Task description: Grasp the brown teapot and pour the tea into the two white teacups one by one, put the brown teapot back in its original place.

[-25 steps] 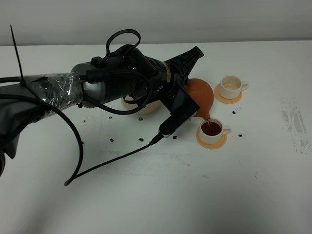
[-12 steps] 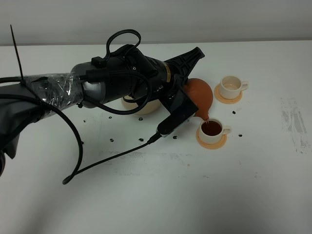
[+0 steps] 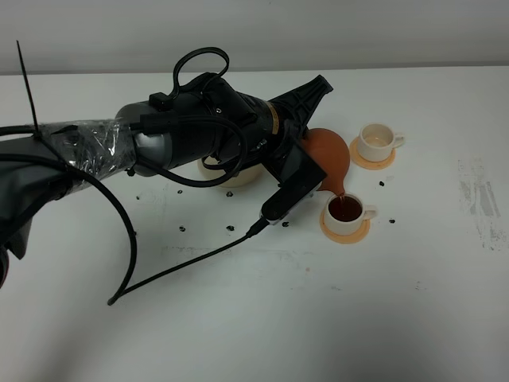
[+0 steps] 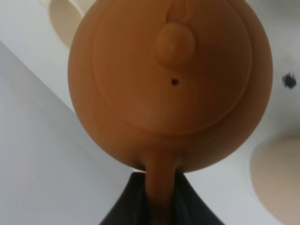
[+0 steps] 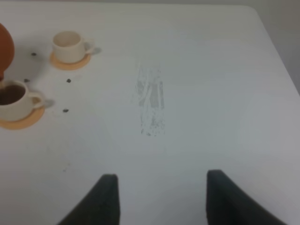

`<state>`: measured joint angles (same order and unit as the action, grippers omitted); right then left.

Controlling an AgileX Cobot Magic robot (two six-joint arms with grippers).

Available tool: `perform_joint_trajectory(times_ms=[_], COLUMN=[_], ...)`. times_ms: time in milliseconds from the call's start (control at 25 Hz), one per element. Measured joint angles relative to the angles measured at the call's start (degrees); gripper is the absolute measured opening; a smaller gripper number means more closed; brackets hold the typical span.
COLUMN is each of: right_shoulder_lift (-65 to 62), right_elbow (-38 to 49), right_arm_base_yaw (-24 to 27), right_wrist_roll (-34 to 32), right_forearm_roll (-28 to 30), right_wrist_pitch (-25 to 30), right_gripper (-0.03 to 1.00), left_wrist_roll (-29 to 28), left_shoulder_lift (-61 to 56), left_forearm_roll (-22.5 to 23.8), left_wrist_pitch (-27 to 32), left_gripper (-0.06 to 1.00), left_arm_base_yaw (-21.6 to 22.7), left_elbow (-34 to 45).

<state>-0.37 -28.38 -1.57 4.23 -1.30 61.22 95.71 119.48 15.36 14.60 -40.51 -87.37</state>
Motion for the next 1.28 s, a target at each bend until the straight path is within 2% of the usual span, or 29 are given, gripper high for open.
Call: perform_joint_trajectory(times_ms=[200,440,680,920,1040,1200,1280], right_shoulder_lift=[0.0,0.0,0.0,0.0,0.0,0.0,0.0], right_elbow=[0.0,0.0,0.0,0.0,0.0,0.0,0.0], right_arm_base_yaw=[0.0,0.0,0.0,0.0,0.0,0.0,0.0], right_wrist_roll=[0.0,0.0,0.0,0.0,0.0,0.0,0.0], right_forearm_roll=[0.0,0.0,0.0,0.0,0.0,0.0,0.0], right_wrist_pitch=[0.0,0.0,0.0,0.0,0.0,0.0,0.0], right_gripper=[0.44,0.44,0.44,0.44,0.44,0.44,0.44], left_wrist_roll=[-2.5,-8.7,-10.3,-16.0,-17.6,-19.9,-22.7], left_shoulder_lift=[0.0,0.0,-0.3,-3.7,-6.7,-12.0,-14.4], left_forearm_roll=[-1.1,-1.5,-5.4,-10.8,-14.3,-18.7,-21.6], left_wrist_pitch=[1.4,4.2,6.5,10.5,9.1,2.1,1.6], left_gripper=[0.11,0.11,0.11,0.11,0.11,0.11,0.11], left_arm_base_yaw=[0.0,0.1,0.8,2.2,2.7,3.6,4.0], left_elbow=[0.0,0.0,0.0,0.1,3.3,12.7,16.3])
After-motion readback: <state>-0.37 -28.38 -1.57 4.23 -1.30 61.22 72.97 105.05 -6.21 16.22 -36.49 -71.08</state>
